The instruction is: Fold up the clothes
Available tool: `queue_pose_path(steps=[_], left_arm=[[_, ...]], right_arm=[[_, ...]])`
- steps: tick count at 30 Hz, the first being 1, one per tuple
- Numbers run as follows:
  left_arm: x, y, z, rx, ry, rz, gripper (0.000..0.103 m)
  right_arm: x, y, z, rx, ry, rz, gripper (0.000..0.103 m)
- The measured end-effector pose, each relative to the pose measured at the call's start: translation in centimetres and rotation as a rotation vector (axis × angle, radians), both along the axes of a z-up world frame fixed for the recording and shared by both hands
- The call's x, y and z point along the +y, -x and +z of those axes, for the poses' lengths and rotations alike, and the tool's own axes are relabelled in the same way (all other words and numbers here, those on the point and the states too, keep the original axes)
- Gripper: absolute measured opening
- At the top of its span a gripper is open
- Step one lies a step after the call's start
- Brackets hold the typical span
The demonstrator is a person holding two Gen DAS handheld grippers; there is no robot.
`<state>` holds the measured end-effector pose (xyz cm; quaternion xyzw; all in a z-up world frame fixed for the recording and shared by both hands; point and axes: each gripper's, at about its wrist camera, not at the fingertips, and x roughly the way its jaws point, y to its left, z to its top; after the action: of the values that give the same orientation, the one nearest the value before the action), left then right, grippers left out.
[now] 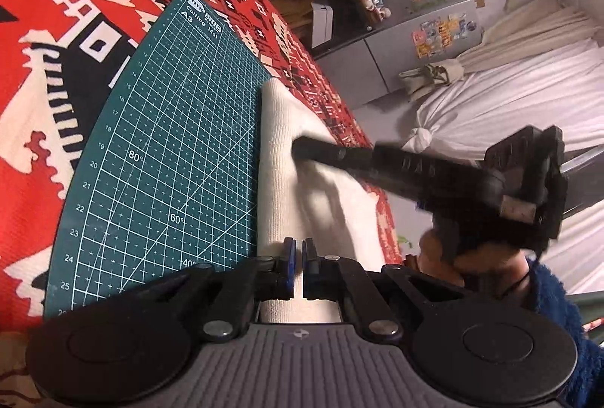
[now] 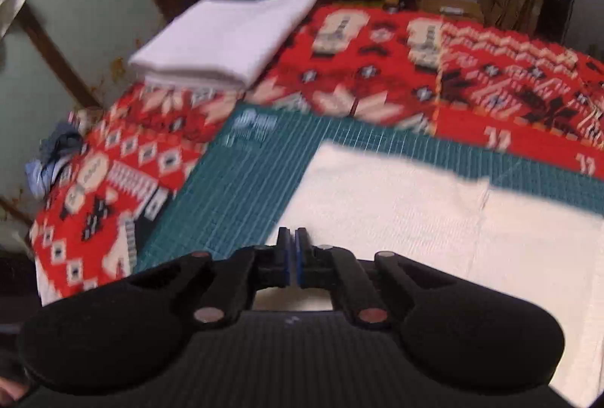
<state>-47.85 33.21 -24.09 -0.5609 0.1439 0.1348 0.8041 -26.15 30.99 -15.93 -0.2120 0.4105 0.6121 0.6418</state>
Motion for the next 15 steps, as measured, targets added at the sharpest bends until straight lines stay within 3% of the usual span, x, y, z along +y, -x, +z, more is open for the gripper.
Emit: queue_pose_path(steps=[7,13,15], left_arm=[[-0.2,0.2,-0.1,-0.014,-0.012,-0.015,0.002],[-0.4,0.2,-0.2,-0.017,-0.01,-0.016,0.002],[-0.5,0.3,-0.1,-0.015,-0.014,-0.017,0.002]], right_arm=[[1.3,-0.7,-0.4,0.014,0.035,0.002,0.0],[2.6,-0.7,-1.2,-0.028,0.015,-0.007,0.0],[2.8,-1.2,-1.2,0.0,0.024,-0.025,0.0]])
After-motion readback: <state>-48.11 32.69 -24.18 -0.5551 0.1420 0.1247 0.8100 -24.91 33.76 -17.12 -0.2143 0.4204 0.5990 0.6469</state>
